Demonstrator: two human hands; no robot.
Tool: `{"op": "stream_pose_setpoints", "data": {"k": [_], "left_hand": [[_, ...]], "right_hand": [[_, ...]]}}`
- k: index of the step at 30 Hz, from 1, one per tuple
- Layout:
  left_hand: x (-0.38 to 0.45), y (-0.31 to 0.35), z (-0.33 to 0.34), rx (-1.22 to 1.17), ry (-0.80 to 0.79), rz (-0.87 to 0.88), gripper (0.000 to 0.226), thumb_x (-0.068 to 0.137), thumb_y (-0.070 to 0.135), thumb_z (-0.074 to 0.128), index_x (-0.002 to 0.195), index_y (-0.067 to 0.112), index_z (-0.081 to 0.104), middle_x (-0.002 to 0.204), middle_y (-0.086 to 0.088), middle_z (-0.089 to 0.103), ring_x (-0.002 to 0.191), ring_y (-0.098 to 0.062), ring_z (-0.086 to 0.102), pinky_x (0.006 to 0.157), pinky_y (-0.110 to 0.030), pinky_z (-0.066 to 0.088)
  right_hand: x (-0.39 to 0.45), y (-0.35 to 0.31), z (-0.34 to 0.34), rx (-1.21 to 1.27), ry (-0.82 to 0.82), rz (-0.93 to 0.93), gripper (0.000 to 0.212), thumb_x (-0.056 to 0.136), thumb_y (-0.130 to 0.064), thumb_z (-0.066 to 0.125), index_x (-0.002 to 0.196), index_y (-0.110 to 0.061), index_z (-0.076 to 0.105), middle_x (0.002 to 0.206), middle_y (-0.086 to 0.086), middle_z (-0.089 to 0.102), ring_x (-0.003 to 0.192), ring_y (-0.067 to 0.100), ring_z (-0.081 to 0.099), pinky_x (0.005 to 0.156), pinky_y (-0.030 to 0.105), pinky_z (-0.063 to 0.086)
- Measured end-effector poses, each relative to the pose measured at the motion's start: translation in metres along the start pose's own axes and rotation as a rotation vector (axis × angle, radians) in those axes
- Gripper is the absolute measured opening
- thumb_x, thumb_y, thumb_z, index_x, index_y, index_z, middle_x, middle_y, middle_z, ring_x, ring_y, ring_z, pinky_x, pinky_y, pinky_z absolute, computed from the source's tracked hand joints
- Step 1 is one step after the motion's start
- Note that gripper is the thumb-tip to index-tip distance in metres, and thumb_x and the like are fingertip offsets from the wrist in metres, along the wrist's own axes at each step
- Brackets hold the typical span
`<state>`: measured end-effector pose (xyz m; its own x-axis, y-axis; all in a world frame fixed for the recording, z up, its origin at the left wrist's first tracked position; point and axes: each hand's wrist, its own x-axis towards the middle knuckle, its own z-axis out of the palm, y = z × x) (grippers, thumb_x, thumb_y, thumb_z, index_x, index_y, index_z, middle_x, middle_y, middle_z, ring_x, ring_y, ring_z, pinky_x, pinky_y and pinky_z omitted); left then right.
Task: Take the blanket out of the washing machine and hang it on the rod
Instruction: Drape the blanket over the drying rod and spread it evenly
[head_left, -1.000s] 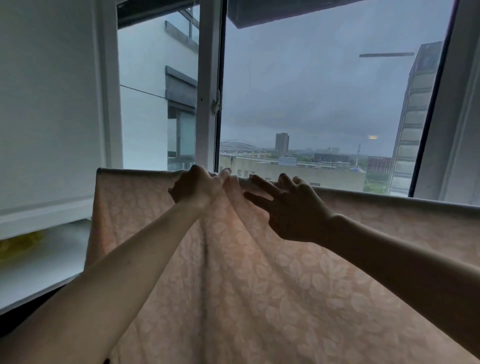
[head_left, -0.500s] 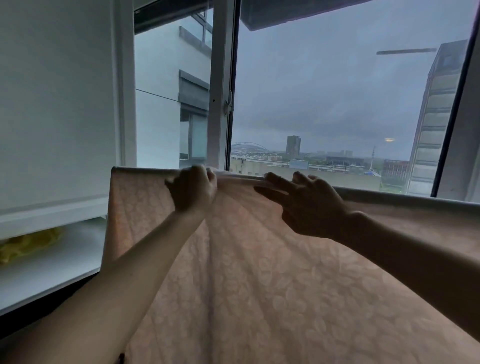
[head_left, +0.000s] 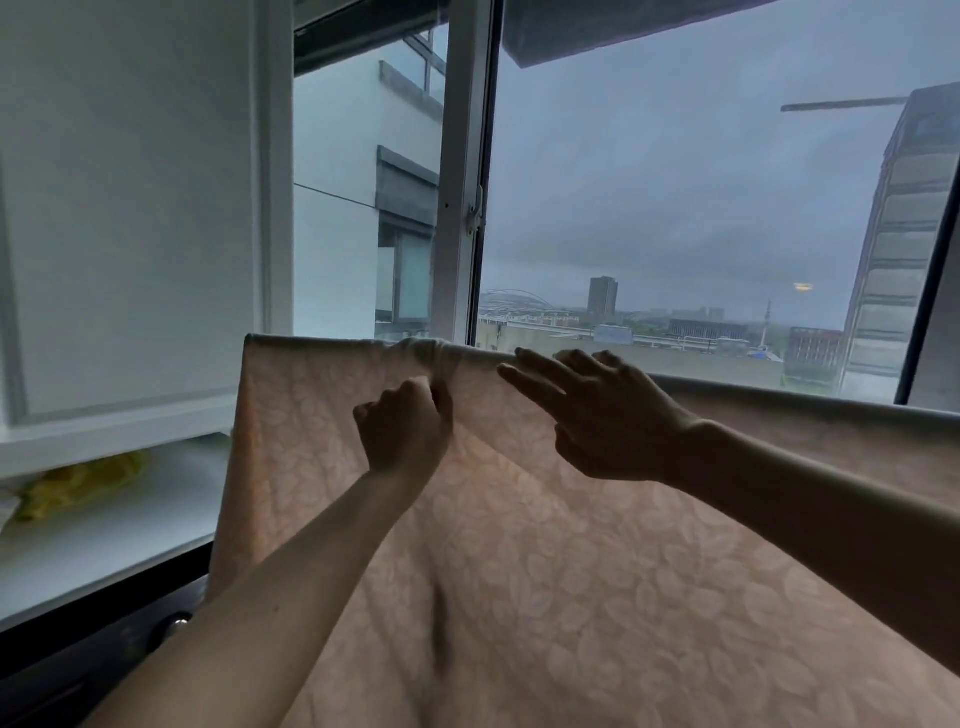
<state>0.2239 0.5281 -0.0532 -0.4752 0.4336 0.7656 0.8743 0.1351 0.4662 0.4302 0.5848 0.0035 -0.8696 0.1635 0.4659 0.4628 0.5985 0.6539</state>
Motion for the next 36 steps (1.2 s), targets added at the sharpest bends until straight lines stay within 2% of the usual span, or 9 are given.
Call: {"op": "stream_pose_setpoints", "data": {"k": [5,11,15,20,22,26,29,32,36], "left_hand": [[0.002,-0.001,0.0,-0.059,0.006,-0.005,0.042,0.099,0.04,0.039,0.061,0.023,0.045,0.057,0.004,0.053,0.058,-0.023,0.06,0.079,-0.044,0.051],[0.006,-0.006,0.002,-0.204,-0.025,0.069,0.043,0.098,0.04,0.043,0.058,0.024,0.046,0.052,0.01,0.05,0.051,-0.017,0.058,0.071,-0.046,0.055],[0.018,-0.016,-0.002,-0.239,-0.019,0.107,0.037,0.098,0.041,0.043,0.064,0.026,0.047,0.056,0.009,0.051,0.053,-0.014,0.058,0.07,-0.045,0.055],[0.06,-0.044,-0.008,-0.185,0.156,0.116,0.013,0.095,0.028,0.051,0.096,0.016,0.054,0.089,-0.004,0.062,0.088,-0.025,0.057,0.077,-0.042,0.05],[0.083,-0.056,-0.008,-0.252,0.043,0.138,0.014,0.097,0.024,0.051,0.104,0.015,0.058,0.099,-0.006,0.064,0.096,-0.022,0.057,0.077,-0.037,0.049],[0.119,-0.063,-0.014,-0.377,-0.492,0.185,0.024,0.101,0.022,0.044,0.104,0.014,0.066,0.095,0.0,0.065,0.095,-0.019,0.062,0.076,-0.023,0.044],[0.13,-0.063,-0.025,-0.403,-0.664,0.183,0.024,0.101,0.02,0.046,0.101,0.012,0.069,0.094,0.0,0.067,0.089,-0.013,0.062,0.073,-0.018,0.044],[0.133,-0.064,-0.024,-0.316,-0.566,0.225,0.022,0.099,0.015,0.048,0.096,0.007,0.068,0.093,-0.006,0.067,0.089,-0.019,0.061,0.074,-0.023,0.04],[0.122,-0.067,-0.027,-0.355,-0.123,0.183,0.023,0.102,0.013,0.037,0.09,0.005,0.055,0.081,-0.01,0.056,0.075,-0.018,0.051,0.058,-0.011,0.033]], "right_hand": [[0.02,-0.006,0.008,-0.008,-0.019,0.025,0.071,0.079,-0.026,0.051,0.146,-0.011,0.035,0.15,0.014,0.037,0.103,0.031,0.059,0.069,0.04,0.052],[0.05,-0.023,0.01,-0.038,-0.054,0.068,0.076,0.085,-0.033,0.044,0.152,-0.019,0.01,0.149,0.013,0.032,0.109,0.032,0.052,0.079,0.039,0.05],[0.066,-0.031,0.011,0.006,-0.052,0.106,0.075,0.085,-0.03,0.045,0.152,-0.019,0.011,0.143,0.011,0.039,0.104,0.029,0.054,0.076,0.036,0.049],[0.066,-0.034,0.018,-0.043,-0.039,0.141,0.072,0.084,-0.032,0.045,0.151,-0.019,0.021,0.14,0.01,0.046,0.094,0.028,0.058,0.07,0.038,0.053],[0.064,-0.034,0.017,-0.032,-0.025,0.148,0.07,0.083,-0.033,0.045,0.149,-0.019,0.026,0.137,0.01,0.05,0.09,0.027,0.06,0.067,0.037,0.054],[0.061,-0.035,0.014,0.004,-0.002,0.159,0.07,0.082,-0.032,0.048,0.148,-0.019,0.029,0.136,0.01,0.052,0.088,0.026,0.061,0.064,0.036,0.055],[0.058,-0.034,0.01,0.019,0.019,0.154,0.067,0.081,-0.03,0.046,0.146,-0.019,0.034,0.137,0.011,0.053,0.086,0.027,0.063,0.061,0.036,0.055],[0.054,-0.036,0.006,0.019,0.018,0.16,0.064,0.083,-0.031,0.036,0.146,-0.022,0.035,0.137,0.01,0.052,0.085,0.027,0.063,0.06,0.036,0.054],[0.051,-0.036,0.004,0.008,0.013,0.185,0.068,0.079,-0.029,0.037,0.147,-0.021,0.034,0.134,0.006,0.054,0.083,0.026,0.062,0.061,0.034,0.053]]}}
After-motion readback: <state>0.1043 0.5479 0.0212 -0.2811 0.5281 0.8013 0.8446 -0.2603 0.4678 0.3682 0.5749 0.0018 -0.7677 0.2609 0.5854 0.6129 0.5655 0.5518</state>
